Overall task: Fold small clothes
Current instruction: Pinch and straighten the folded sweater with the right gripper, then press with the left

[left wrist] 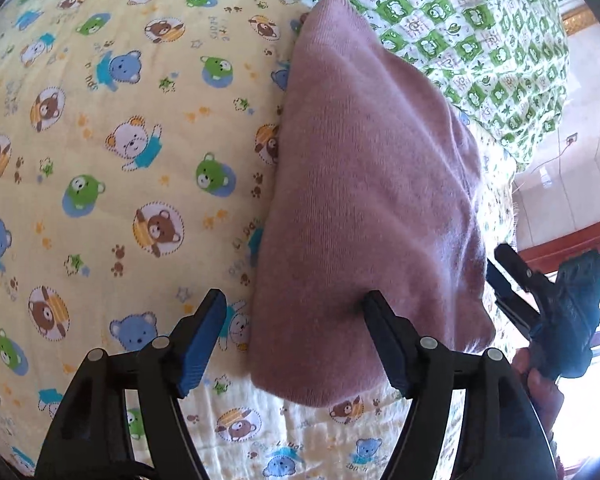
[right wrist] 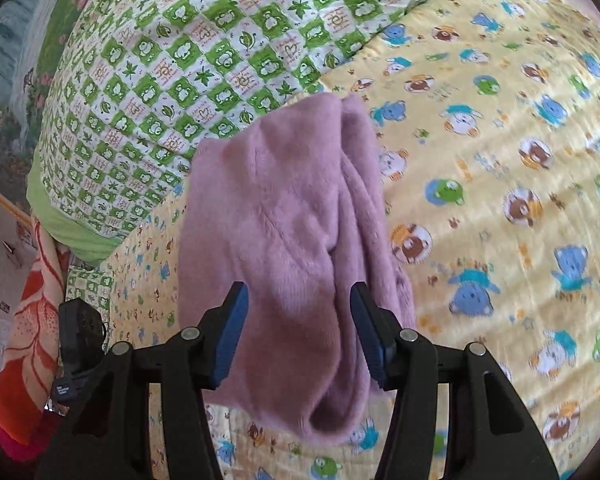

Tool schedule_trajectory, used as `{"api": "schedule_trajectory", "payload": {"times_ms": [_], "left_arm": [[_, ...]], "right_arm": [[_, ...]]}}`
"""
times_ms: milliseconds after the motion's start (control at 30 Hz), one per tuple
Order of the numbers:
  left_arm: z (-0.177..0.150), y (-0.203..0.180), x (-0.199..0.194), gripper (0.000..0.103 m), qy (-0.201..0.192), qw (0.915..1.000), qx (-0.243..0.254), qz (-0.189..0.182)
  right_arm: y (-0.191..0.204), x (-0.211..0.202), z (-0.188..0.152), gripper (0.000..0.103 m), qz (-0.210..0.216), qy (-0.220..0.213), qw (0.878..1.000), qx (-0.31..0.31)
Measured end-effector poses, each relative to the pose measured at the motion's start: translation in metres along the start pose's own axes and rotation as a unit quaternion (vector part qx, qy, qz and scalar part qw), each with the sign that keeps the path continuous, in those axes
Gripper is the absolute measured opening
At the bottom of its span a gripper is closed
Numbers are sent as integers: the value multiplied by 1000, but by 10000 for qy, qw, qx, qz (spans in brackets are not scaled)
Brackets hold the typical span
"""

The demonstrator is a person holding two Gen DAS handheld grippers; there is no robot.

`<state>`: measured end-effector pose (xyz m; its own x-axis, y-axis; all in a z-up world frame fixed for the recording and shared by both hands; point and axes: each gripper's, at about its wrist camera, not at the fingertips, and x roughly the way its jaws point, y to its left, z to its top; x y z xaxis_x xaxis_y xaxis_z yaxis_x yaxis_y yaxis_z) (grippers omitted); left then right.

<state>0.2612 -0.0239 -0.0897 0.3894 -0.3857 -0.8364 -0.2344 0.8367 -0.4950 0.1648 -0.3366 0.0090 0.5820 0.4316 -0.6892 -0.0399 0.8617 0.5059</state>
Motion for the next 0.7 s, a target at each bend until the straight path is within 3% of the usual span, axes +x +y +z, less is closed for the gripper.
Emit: {"api": "schedule_trajectory", "payload": {"times_ms": [167, 300, 333, 433, 500, 700], "left_arm": [[4, -4, 5, 72, 22, 10000, -15, 60], [5, -6, 7, 73, 6, 10000, -28, 82], [5, -6, 9, 73, 23, 10000, -40, 83], [7, -6, 13, 73, 67, 9999, -112, 72], [8, -10, 12, 73, 70, 9999, -83, 36], [6, -26, 18, 75, 89, 9998, 170, -12]], "right_arm": [[-5, 23, 16, 55, 69, 209, 9997, 76], [-8, 27, 7, 55, 102, 345, 9993, 107], [-9, 29, 4, 52, 113, 405, 9991, 108], [-10, 41, -3, 14, 141, 678, 9976, -13], [-10, 40, 1, 13, 226, 663, 9975, 15], [13, -8, 33, 12, 284, 26, 9986, -455]]}}
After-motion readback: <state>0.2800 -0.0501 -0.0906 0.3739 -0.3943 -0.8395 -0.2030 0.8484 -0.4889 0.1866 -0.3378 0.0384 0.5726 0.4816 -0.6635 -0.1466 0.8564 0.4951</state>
